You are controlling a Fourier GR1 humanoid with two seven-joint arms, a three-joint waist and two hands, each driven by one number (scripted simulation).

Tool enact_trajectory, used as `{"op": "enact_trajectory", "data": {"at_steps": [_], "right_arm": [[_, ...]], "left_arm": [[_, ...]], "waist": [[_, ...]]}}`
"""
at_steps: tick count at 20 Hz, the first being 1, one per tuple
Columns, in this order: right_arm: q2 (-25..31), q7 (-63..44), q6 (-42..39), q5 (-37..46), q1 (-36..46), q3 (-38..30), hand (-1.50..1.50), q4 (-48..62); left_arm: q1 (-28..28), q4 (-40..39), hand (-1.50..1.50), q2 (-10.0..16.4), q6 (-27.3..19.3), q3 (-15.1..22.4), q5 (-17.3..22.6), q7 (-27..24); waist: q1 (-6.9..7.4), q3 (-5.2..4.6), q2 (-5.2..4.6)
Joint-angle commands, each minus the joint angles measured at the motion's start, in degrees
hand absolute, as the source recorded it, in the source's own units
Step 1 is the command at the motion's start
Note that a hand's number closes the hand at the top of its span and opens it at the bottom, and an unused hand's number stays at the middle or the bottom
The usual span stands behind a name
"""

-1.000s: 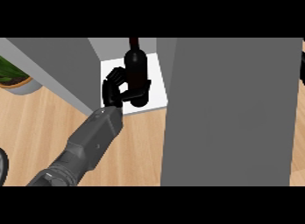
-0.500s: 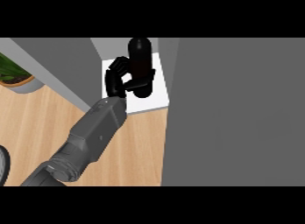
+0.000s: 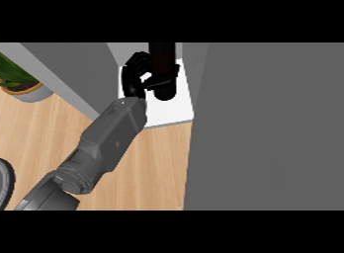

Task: Pick up the wine, place it into the cabinet and close the cabinet

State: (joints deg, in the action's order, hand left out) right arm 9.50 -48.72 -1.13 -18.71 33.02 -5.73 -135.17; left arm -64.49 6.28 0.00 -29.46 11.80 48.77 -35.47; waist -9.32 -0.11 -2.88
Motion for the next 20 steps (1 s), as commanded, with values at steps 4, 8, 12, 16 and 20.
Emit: {"op": "enact_trajectory", "data": {"at_steps": [4, 8, 12, 16, 20], "right_arm": [[-0.16, -0.49, 0.36, -0.07, -1.40, -0.05, -1.50, -1.12], [0.17, 1.50, -1.16, -1.35, -1.94, -1.39, -1.50, -0.09], [0.30, 0.79, -1.29, -1.10, -2.23, -0.55, -1.50, -1.20], [0.42, 0.10, -0.87, -2.14, -2.04, -1.31, -1.50, -1.54], [0.41, -0.44, 0.21, -1.24, 0.13, -0.73, -1.50, -0.73]], "left_arm": [[-1.13, -2.01, 1.50, 0.23, 0.47, -1.36, 0.84, 0.93], [-3.23, -4.74, 1.50, 1.13, -3.36, 2.06, -2.90, 0.83], [-2.09, -6.19, 1.50, 4.00, -8.80, 7.09, -8.09, 0.19], [-1.41, -6.25, 1.50, 5.63, -11.25, 8.18, -9.30, 1.96], [0.16, -6.26, 1.50, 6.49, -13.02, 9.31, -10.53, 2.87]], "waist": [[0.96, -0.05, -0.11], [0.56, 0.14, -0.52], [0.26, 0.14, -0.52], [-0.16, 0.09, -0.62], [-0.04, -0.11, -0.86]]}}
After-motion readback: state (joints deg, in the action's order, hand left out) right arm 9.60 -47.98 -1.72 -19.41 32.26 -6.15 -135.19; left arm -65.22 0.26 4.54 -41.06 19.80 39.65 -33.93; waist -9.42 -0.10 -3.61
